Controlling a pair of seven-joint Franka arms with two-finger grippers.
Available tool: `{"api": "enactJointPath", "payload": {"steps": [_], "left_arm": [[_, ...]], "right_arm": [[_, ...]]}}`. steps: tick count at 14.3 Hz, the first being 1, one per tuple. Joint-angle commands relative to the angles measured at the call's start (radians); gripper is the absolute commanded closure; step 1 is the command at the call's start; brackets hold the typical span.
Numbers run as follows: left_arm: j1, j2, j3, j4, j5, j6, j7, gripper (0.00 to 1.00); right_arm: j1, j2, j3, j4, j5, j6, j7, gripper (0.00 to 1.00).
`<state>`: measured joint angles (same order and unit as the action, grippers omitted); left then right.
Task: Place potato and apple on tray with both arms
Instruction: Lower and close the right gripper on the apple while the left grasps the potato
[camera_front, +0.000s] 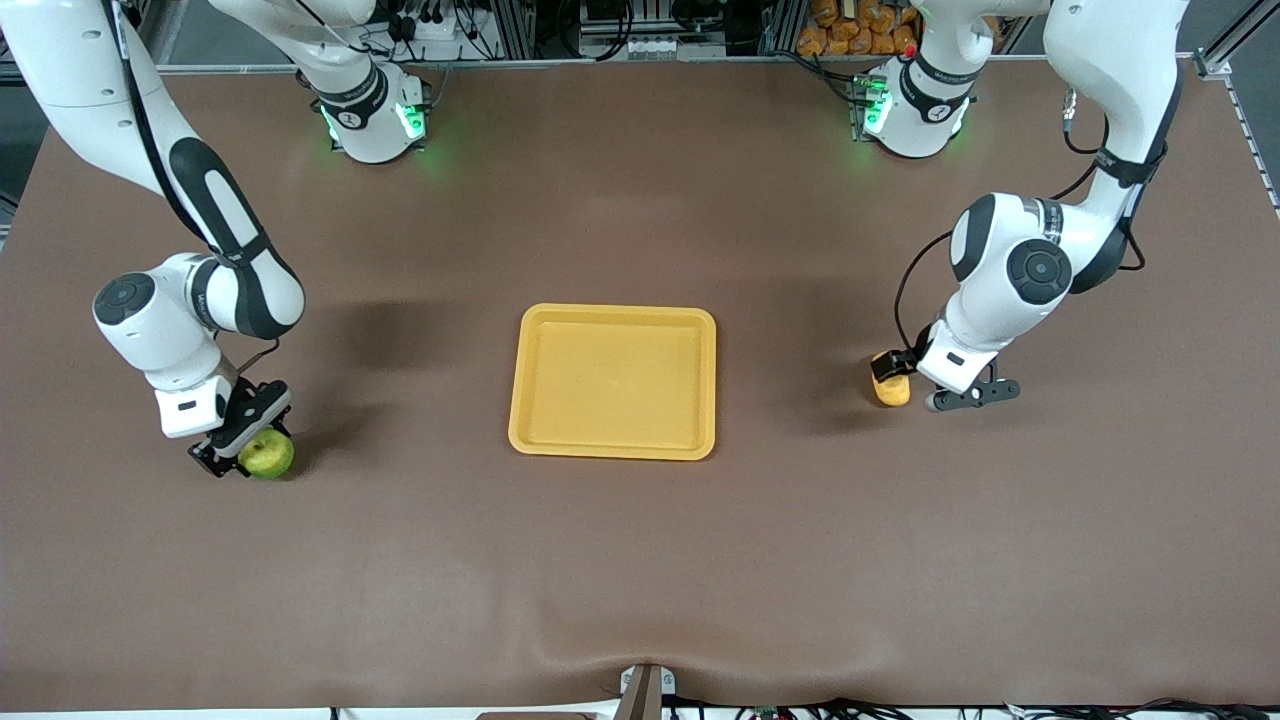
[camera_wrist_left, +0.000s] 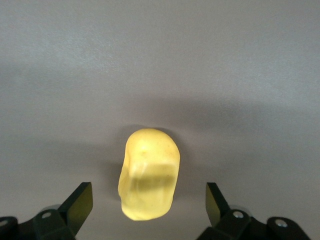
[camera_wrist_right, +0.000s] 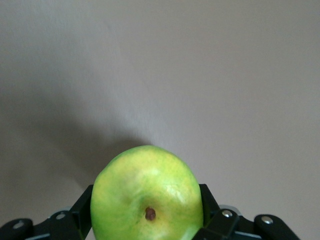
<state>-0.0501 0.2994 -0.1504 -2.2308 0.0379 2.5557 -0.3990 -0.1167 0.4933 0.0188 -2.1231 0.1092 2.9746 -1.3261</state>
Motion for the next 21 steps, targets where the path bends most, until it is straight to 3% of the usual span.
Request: {"api": "enactJointPath", "payload": {"steps": [1,9,13,21], "left_arm": [[0.001,0.020,-0.001,-0.009,-0.003,0.041,-0.014,0.05],[0.000,0.053,-0.001,-0.006,-0.003,0.066,-0.014,0.24],[0.000,0.069,-0.001,-0.004,-0.003,0.084,-0.014,0.29],[0.000,0.070,-0.001,-0.003,-0.003,0.084,-0.014,0.56]], "right_arm": [[0.005,-0.013,0.010,0.009,0.006,-0.002,-0.031,1.00],[0.017,-0.022,0.024,0.026,0.006,-0.067,-0.082,1.00],[0.015,-0.077,0.082,0.043,0.006,-0.227,-0.091,1.00],[0.015,-0.113,0.200,0.182,0.017,-0.606,-0.177,1.00]]}}
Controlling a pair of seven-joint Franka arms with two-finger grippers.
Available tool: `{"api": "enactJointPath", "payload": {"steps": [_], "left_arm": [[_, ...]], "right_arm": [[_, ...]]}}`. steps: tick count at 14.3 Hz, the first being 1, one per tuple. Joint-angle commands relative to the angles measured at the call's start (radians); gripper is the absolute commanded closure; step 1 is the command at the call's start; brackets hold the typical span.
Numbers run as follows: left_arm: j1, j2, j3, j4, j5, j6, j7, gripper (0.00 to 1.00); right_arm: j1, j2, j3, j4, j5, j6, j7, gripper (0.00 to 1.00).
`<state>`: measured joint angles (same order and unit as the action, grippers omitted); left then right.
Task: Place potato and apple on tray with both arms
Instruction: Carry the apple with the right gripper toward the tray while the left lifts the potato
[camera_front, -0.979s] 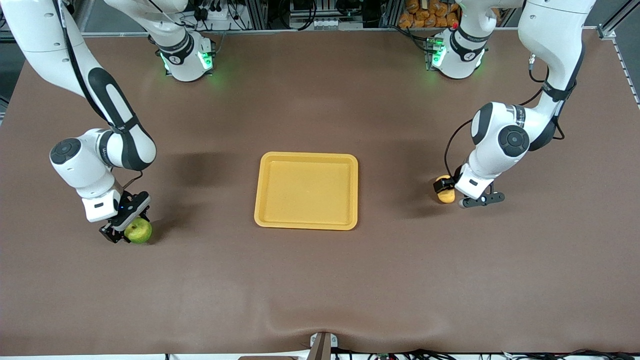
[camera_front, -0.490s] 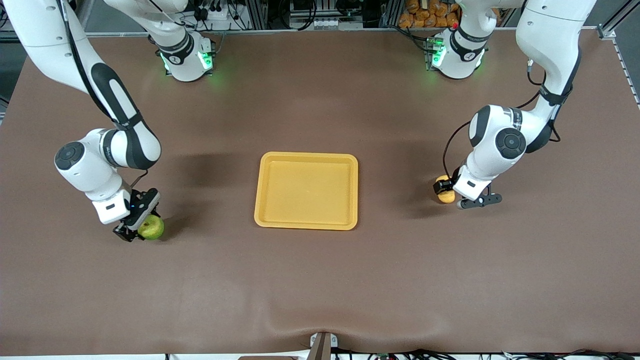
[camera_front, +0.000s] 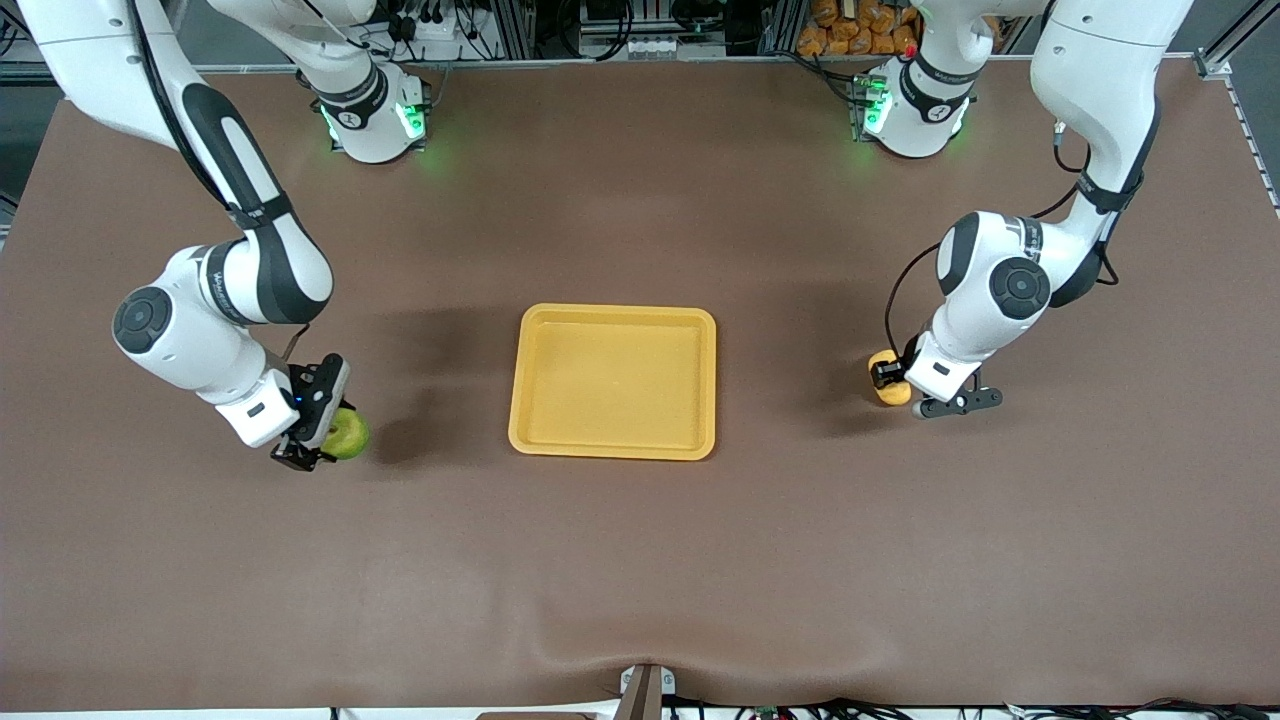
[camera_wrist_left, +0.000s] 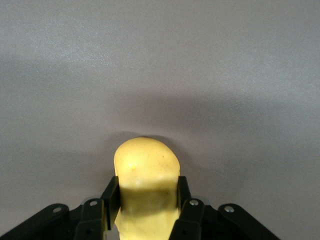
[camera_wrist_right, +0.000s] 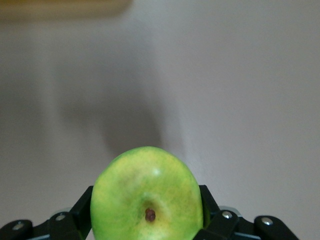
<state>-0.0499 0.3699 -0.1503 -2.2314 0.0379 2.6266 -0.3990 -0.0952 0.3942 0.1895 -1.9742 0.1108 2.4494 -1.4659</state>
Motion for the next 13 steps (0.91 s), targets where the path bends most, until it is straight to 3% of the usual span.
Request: {"api": "enactJointPath", "payload": {"steps": [1,4,7,13], "left_arm": [[-0.001,0.000,-0.002,-0.002,-0.003,0.013,-0.014,0.60],[0.001,-0.006,-0.002,-0.001,-0.001,0.010,-0.001,0.74],[0.001,-0.017,-0.003,0.007,-0.001,0.000,0.006,0.83],[0.001,-0.058,-0.003,0.047,-0.001,-0.109,0.008,0.84]], "right_arm": [[-0.008,-0.021,0.045,0.041,0.015,-0.113,-0.037,1.00],[-0.003,-0.037,0.053,0.043,0.015,-0.168,-0.040,1.00],[-0.001,-0.046,0.100,0.041,0.017,-0.190,-0.037,1.00],[0.017,-0.044,0.119,0.026,0.017,-0.178,-0.027,1.00]]}}
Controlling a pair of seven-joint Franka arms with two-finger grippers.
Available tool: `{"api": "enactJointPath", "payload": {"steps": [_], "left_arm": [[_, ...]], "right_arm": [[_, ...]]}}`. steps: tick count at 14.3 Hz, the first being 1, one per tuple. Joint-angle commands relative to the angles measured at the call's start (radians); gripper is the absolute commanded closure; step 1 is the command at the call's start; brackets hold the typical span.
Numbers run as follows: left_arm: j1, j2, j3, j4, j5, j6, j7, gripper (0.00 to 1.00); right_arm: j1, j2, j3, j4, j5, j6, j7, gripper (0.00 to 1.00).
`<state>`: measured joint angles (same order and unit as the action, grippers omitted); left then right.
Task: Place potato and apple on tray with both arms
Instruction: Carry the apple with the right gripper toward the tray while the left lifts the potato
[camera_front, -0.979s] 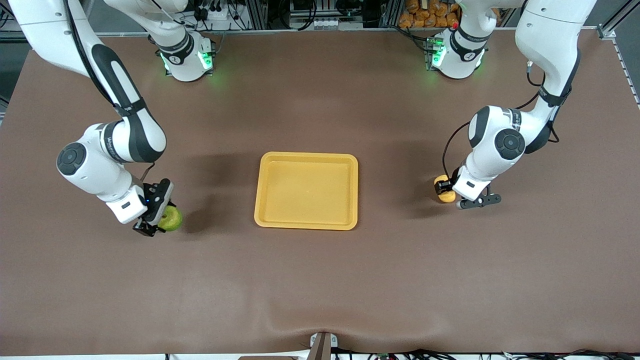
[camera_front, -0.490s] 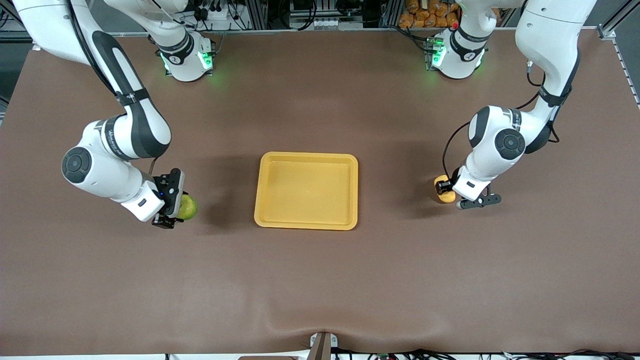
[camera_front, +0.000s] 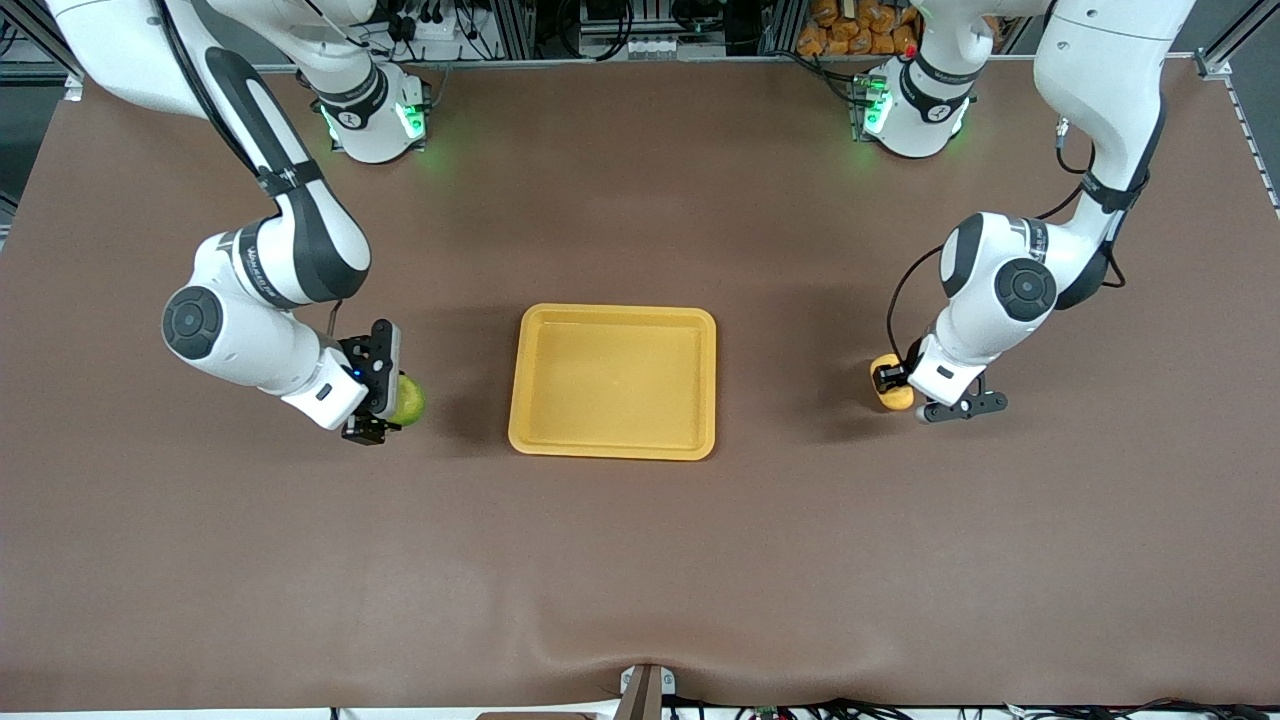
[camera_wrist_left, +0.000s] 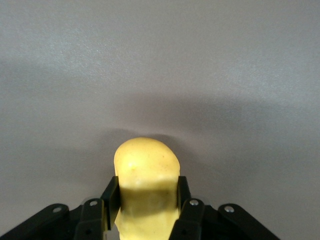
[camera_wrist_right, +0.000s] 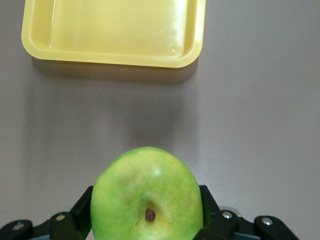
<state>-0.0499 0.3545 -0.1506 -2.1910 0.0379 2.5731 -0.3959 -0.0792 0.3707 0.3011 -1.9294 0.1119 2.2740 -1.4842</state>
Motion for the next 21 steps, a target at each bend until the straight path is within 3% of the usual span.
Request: {"api": "enactJointPath", "payload": {"steps": [1,6,13,21], "left_arm": [[0.001,-0.051,-0.003,0.014,-0.001,-0.076,0.005,0.84],[-0.001,-0.080,-0.004,0.071,0.000,-0.198,0.008,0.84],[-0.001,-0.117,-0.017,0.094,0.019,-0.260,0.008,0.84],[0.001,-0.128,-0.131,0.169,0.022,-0.347,-0.003,0.84]], "right_arm": [[0.024,-0.022,0.009,-0.023,0.014,-0.002,-0.008,1.00],[0.094,-0.016,0.012,-0.028,0.015,-0.002,-0.007,1.00],[0.191,-0.015,0.009,-0.029,0.012,0.042,0.131,1.00],[0.254,0.007,0.006,-0.033,0.002,0.111,0.133,1.00]]}}
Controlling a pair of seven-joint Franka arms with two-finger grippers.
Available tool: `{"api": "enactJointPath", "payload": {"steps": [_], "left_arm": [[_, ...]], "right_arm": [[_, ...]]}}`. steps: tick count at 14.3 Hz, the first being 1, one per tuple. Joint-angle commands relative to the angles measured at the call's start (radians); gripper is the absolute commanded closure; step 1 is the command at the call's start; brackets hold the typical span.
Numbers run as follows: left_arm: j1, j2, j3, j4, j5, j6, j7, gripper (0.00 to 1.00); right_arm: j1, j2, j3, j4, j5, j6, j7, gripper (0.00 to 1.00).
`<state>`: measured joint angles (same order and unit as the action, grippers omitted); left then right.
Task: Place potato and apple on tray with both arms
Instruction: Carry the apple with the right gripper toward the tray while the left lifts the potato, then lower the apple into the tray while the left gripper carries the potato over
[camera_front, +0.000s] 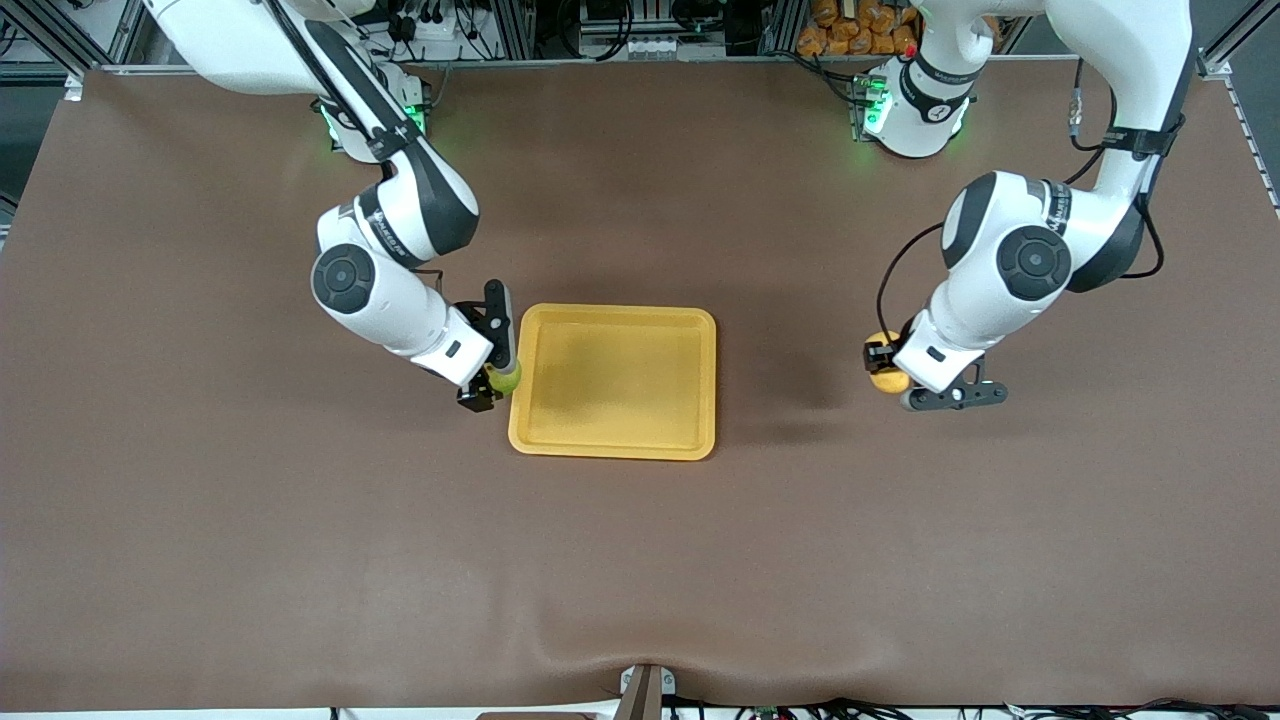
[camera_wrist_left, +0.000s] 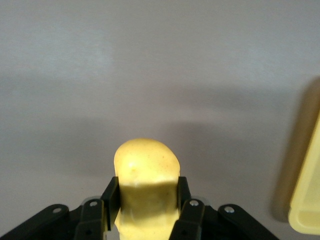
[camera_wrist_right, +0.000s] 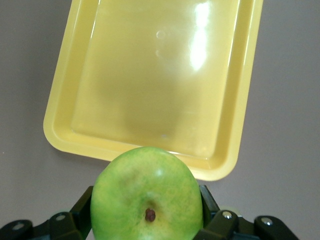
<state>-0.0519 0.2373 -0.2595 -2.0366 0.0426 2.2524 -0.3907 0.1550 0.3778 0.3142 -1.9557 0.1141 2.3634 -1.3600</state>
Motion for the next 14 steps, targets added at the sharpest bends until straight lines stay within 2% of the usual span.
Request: {"api": "enactJointPath", "payload": {"steps": [1,4,7,10,14], "left_arm": [[0.003,-0.010,-0.032,0.019,0.017,-0.027,-0.010,0.84],[-0.003,0.005,-0.069,0.036,0.017,-0.027,-0.010,0.85],[-0.026,0.030,-0.101,0.058,0.017,-0.025,-0.008,0.83],[-0.089,0.062,-0.101,0.093,0.016,-0.027,-0.030,0.83],[-0.150,0.140,-0.101,0.170,0.016,-0.025,-0.083,0.84]], "right_arm": [[0.041,0.009,-0.009,-0.006,-0.004,0.037,0.010,1.00],[0.092,0.033,-0.015,-0.006,-0.017,0.082,0.065,1.00],[0.115,0.049,-0.017,-0.006,-0.068,0.092,0.163,1.00],[0.156,0.105,-0.017,-0.006,-0.131,0.175,0.269,1.00],[0.178,0.139,-0.018,-0.002,-0.243,0.185,0.392,1.00]]}}
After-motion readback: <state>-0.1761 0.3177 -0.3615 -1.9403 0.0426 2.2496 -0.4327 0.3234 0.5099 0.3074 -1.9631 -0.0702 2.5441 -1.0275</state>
